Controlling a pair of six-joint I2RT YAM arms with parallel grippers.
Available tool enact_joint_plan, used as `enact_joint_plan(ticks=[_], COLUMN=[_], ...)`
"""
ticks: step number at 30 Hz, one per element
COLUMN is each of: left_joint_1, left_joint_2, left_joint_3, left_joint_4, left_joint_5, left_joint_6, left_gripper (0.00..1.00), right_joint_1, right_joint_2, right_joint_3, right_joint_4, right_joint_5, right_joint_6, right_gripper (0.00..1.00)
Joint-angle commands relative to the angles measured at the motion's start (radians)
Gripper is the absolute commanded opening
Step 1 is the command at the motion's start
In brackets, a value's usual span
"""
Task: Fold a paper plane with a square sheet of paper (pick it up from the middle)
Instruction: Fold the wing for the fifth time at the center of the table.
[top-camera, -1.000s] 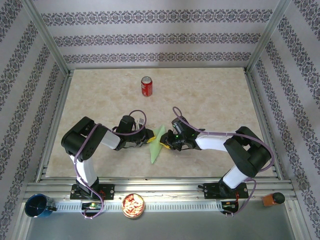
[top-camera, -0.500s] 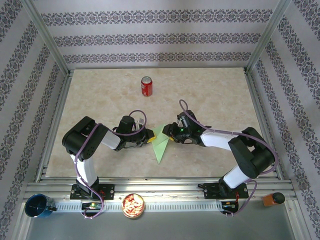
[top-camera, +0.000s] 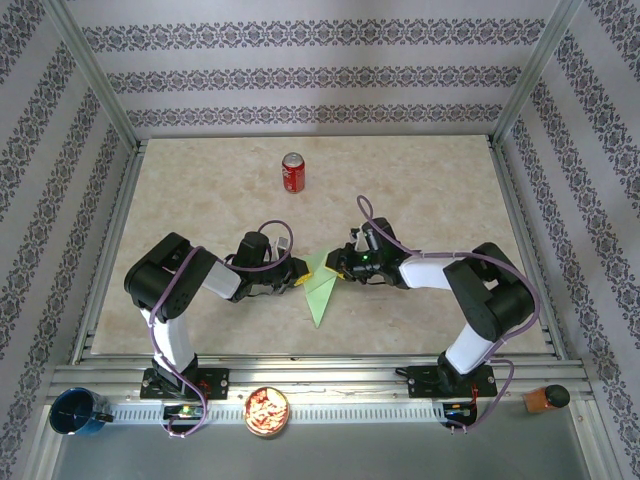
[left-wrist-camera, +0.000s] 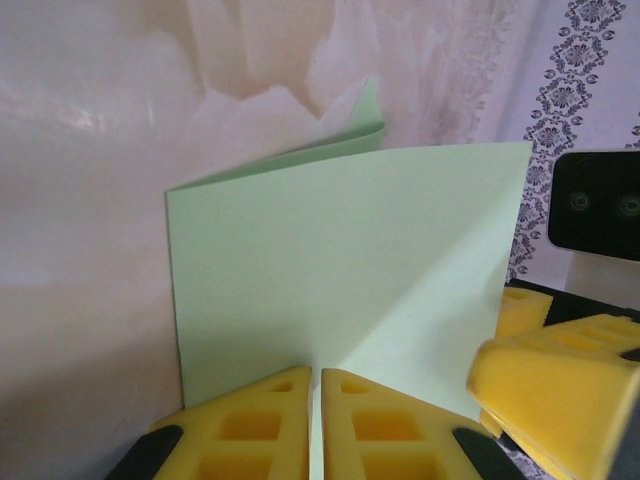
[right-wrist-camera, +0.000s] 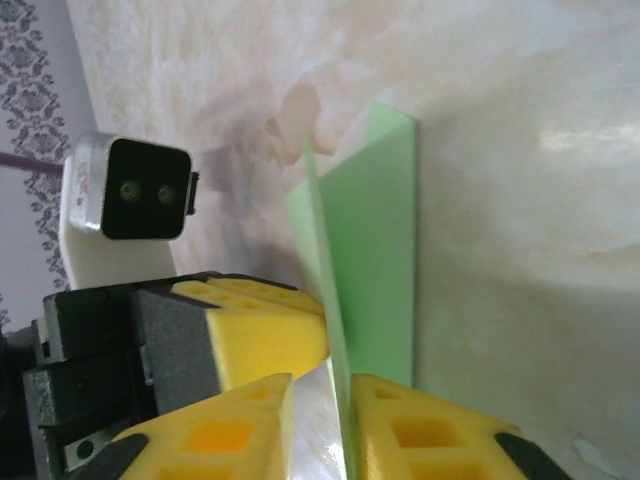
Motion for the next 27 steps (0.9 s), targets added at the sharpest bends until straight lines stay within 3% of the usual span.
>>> enact_joint_plan(ticks=[1, 6, 13, 18, 22, 27], left_joint_1=[-0.016, -0.015, -0.016, -0.016, -0.016, -0.021], left_joint_2=[-0.004, -0.017, 0.0, -0.023, -0.111, -0.295], left_joint_3=[0.017, 0.075, 0.109, 0.124, 0.134, 0.147], left_joint_4=[-0.136, -0.284, -0.326, -0.389, -0.441, -0.648], left_joint_5=[0.024, 0.046, 0.062, 0.049, 0.034, -0.074], left_joint_6=[0.061, 0.15, 0.176, 0.212, 0.262, 0.402], left_gripper=[0.11, 0.12, 0.12, 0.13, 0.22, 0.34], right_joint_1=[-0.021, -0.036, -0.059, -0.08, -0.077, -0.077], right_joint_2=[0.002, 0.031, 0.09, 0.11, 0.079, -0.074], right_joint_3=[0.03, 0.095, 0.17, 0.198, 0.173, 0.114], right_joint_4=[-0.083, -0.208, -0.263, -0.297, -0.25, -0.271], right_joint_5=[-0.048, -0.074, -0.145, -0.168, -0.162, -0.013], right_joint_6=[-0.09, -0.183, -0.24, -0.267, -0.209, -0.113], right_gripper=[0.18, 0.17, 0.17, 0.1, 0.01, 0.0])
